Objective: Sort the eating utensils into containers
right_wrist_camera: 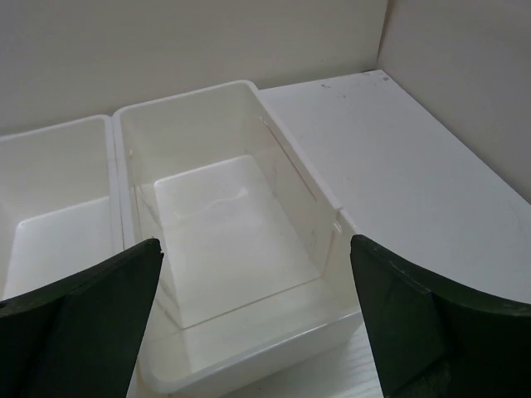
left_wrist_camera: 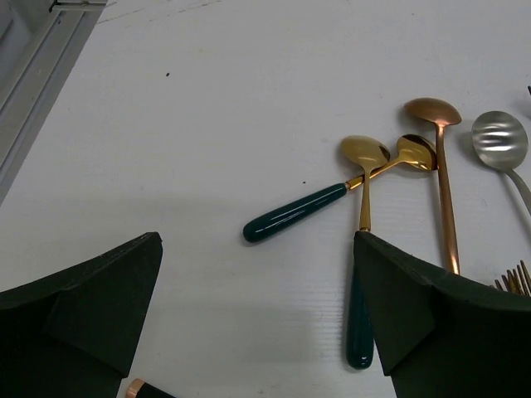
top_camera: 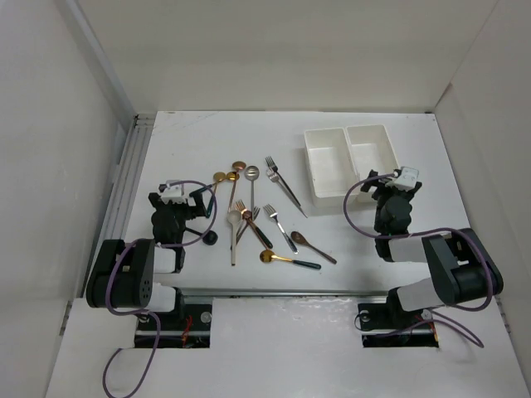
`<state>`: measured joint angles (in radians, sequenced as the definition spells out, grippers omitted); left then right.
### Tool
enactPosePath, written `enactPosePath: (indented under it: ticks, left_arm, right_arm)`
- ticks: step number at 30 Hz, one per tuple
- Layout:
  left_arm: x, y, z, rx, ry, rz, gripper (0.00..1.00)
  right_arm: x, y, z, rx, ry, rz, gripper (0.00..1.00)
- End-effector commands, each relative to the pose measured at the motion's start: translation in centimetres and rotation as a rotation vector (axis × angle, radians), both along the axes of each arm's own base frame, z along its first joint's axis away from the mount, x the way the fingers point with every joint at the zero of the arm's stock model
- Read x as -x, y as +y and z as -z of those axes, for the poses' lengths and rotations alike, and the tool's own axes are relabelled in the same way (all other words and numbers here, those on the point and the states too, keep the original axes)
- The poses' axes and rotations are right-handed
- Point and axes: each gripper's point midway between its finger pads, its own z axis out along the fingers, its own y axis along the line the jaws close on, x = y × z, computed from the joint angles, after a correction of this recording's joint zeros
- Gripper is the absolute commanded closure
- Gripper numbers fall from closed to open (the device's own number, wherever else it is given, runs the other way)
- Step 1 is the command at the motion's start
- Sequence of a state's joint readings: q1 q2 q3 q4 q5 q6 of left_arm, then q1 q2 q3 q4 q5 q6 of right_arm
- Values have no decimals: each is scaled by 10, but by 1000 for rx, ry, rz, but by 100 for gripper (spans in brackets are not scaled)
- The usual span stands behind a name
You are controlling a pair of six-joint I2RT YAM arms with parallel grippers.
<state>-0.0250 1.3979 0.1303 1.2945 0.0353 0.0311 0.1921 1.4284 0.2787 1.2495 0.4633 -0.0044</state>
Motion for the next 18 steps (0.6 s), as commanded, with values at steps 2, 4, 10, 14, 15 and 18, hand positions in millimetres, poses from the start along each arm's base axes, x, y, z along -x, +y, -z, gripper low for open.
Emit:
enactPosePath:
  ticks: [2, 4, 10, 14, 15, 18]
  left_arm:
    - [-14, -1, -73, 23, -270, -6, 0]
    - [-14, -1, -76, 24, -283, -6, 0]
    - [-7, -5, -91, 5, -318, 21, 0]
    - [-18, -26, -138, -166, -241, 182, 0]
    - [-19, -32, -121, -341, -119, 276, 0]
    - [-35, -27, -188, -399, -138, 235, 0]
  right_arm:
    - [-2, 3, -27, -22, -101, -2, 0]
    - [-3, 7, -27, -14, -76, -26, 0]
    - [-18, 42, -126, 175, -63, -144, 0]
    - [-7, 73, -245, 470, -101, -204, 0]
    - [-15, 80, -255, 590, -41, -209, 0]
    - [-30, 99, -281, 778, 160, -104, 0]
